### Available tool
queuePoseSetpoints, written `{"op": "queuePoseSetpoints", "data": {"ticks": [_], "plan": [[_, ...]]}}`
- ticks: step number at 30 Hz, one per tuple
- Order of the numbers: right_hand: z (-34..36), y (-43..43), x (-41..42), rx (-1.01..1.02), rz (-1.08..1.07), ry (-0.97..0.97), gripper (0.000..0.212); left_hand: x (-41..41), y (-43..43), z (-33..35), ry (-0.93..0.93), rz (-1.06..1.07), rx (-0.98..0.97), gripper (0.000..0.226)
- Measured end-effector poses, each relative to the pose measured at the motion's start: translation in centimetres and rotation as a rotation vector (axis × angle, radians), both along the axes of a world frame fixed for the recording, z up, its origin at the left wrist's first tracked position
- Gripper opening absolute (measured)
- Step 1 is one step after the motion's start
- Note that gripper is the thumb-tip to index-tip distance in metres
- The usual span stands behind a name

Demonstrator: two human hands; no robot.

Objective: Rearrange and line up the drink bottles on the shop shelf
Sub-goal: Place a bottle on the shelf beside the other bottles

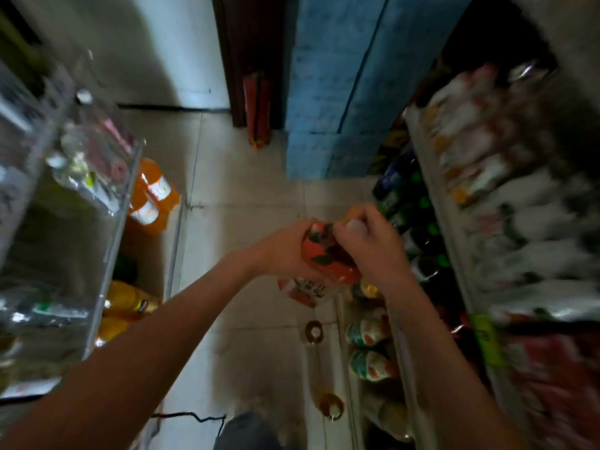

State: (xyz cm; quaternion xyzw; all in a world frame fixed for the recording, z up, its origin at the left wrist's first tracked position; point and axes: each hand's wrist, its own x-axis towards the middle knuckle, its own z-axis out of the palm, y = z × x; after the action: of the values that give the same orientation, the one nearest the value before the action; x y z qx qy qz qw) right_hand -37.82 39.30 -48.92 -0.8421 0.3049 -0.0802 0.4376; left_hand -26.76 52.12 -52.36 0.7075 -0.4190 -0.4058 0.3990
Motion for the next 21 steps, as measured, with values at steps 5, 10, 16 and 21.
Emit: {"op": "queuePoseSetpoints", "data": {"ticks": [5, 10, 16, 21], "plan": [[13.0, -3.6, 4.8, -0.275, 0.023, -0.165, 0.029, 2.7, -4.0, 10.0, 0.217, 0.218, -0.282, 0.086], [21.9, -6.5, 9.5, -0.468, -0.051, -0.175, 0.047, 8.0, -7.9, 18.9, 0.404, 0.123, -0.465, 0.043], [30.9, -9.0, 12.1, -0.553, -0.256, -0.268, 0.050, 11.9, -11.8, 29.3, 0.440, -0.098, -0.514, 0.034], [38.1, -11.1, 11.3, -0.621, -0.389, -0.248, 0.051, 12.0, -15.0, 36.4, 0.507, -0.285, -0.485, 0.036]]}}
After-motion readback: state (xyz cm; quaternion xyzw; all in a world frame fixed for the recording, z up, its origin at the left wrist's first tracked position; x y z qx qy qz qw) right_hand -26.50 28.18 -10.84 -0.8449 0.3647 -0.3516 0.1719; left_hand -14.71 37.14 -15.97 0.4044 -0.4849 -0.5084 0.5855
